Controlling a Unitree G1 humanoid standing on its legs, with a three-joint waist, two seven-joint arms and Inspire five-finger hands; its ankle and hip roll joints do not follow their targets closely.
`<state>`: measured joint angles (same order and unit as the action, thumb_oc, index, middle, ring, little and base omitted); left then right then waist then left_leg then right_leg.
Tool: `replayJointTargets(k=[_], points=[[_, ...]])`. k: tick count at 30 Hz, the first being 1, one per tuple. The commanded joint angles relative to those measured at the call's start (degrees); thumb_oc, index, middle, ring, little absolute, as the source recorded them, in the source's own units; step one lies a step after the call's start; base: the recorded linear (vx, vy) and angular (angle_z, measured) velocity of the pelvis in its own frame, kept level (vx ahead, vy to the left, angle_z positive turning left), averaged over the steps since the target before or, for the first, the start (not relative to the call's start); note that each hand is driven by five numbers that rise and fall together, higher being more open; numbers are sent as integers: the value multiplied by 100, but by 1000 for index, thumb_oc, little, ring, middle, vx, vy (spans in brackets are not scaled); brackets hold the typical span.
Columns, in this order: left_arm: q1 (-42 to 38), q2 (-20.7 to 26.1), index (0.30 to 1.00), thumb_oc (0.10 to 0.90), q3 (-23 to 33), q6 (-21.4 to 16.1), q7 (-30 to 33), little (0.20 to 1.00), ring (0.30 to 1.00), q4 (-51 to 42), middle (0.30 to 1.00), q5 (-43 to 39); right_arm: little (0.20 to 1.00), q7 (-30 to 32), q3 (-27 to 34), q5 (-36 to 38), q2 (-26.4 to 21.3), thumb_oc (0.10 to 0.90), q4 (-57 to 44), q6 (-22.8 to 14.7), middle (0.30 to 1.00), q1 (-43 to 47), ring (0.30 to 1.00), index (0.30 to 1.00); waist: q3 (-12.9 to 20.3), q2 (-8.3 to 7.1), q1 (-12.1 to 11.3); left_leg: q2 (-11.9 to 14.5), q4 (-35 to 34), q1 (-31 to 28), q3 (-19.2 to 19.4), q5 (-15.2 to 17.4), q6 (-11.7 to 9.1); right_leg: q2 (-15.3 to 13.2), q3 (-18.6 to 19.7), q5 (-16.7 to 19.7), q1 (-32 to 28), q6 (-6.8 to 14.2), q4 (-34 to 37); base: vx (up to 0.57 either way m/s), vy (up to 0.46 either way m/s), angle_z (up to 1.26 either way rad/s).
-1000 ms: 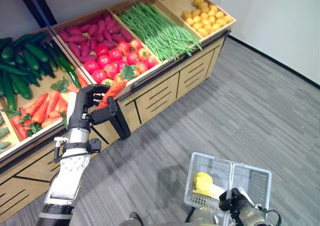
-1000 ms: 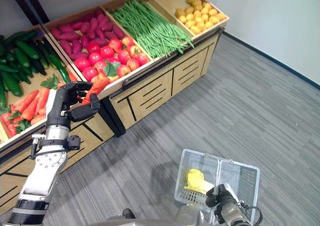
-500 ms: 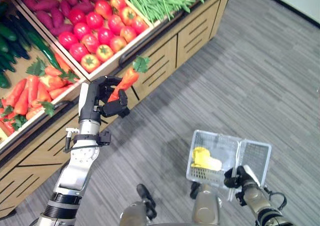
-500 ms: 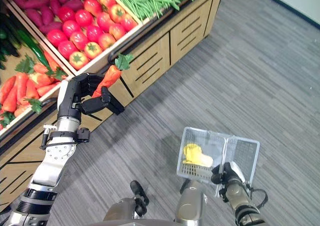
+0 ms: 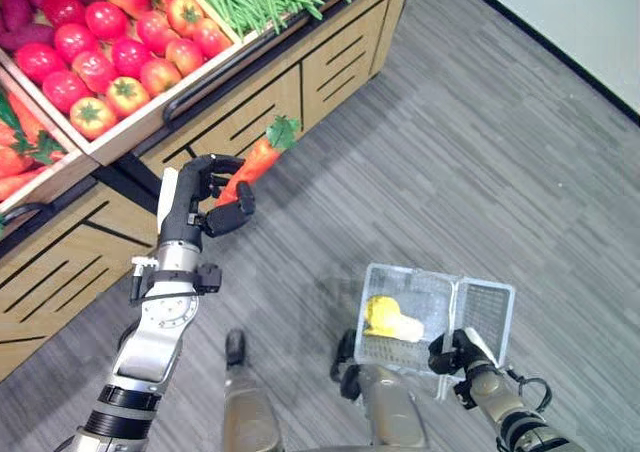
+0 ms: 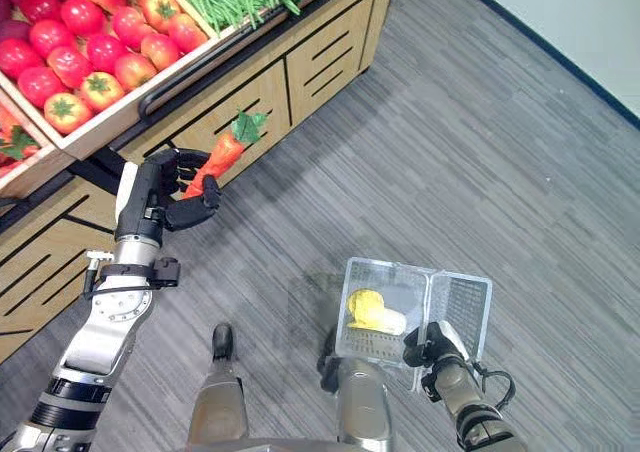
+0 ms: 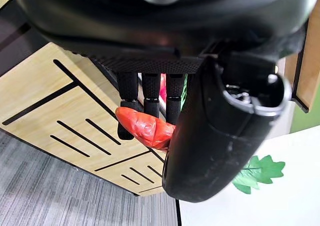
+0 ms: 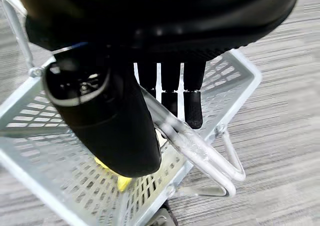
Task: Get the vegetables into the basket
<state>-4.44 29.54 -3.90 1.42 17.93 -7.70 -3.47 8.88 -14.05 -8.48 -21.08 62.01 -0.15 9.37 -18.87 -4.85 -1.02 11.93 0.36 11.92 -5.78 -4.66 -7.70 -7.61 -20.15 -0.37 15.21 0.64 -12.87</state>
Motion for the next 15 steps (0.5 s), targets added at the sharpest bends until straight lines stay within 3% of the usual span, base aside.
replayJointTargets(k=[1,2,4,8,11,12,13,15], points=[[-210,166,300,400,389,-573,273,300,300,-790,300,94,300,-8,-315,44,-219,400,93,109,300,-395,300,300,218,52,107,-291,669,253,439,413,113,-411,601,340,3,730,439,-18,247,-91],[-212,167,300,400,390,-573,273,300,300,-788,300,96,300,-9,-315,44,-218,400,91,111,300,-394,300,300,217,42,96,-301,700,263,456,433,123,-421,620,343,12,738,435,-16,378,-57],[-252,274,300,400,371,-604,281,300,300,-814,300,133,300,-8,-269,101,-174,400,52,137,300,-319,300,300,162,-59,182,-624,1154,306,742,828,327,-619,1019,616,151,889,548,-44,357,-34],[-271,329,300,400,392,-605,282,300,300,-796,300,177,300,-20,-226,90,-86,400,83,175,300,-234,300,300,157,-142,253,-847,1481,185,1167,1209,535,-841,1388,1055,259,1084,848,-41,316,-62],[-242,342,300,400,404,-608,279,300,300,-802,300,181,300,-39,-223,67,-57,400,74,182,300,-239,300,300,149,-173,242,-873,1545,132,1323,1281,578,-875,1455,1145,276,1129,908,-28,154,-63],[-146,364,300,400,458,-594,220,300,300,-789,300,221,300,-71,-169,-37,-15,400,60,208,300,-268,300,300,211,-155,278,-955,1502,-134,1659,1451,679,-1002,1451,1411,264,1270,1090,-50,242,-39],[-147,367,300,400,462,-596,219,300,300,-789,300,221,300,-71,-170,-38,-13,400,57,209,300,-265,300,300,210,-183,277,-981,1480,-128,1675,1408,683,-1023,1471,1444,281,1267,1106,-76,311,-73],[-37,403,300,400,528,-583,181,300,300,-777,300,224,300,-118,-192,-155,39,400,44,244,300,-307,300,300,276,-124,259,-921,1358,-355,1936,1389,700,-1128,1168,1505,262,1312,1102,-41,91,-82]])
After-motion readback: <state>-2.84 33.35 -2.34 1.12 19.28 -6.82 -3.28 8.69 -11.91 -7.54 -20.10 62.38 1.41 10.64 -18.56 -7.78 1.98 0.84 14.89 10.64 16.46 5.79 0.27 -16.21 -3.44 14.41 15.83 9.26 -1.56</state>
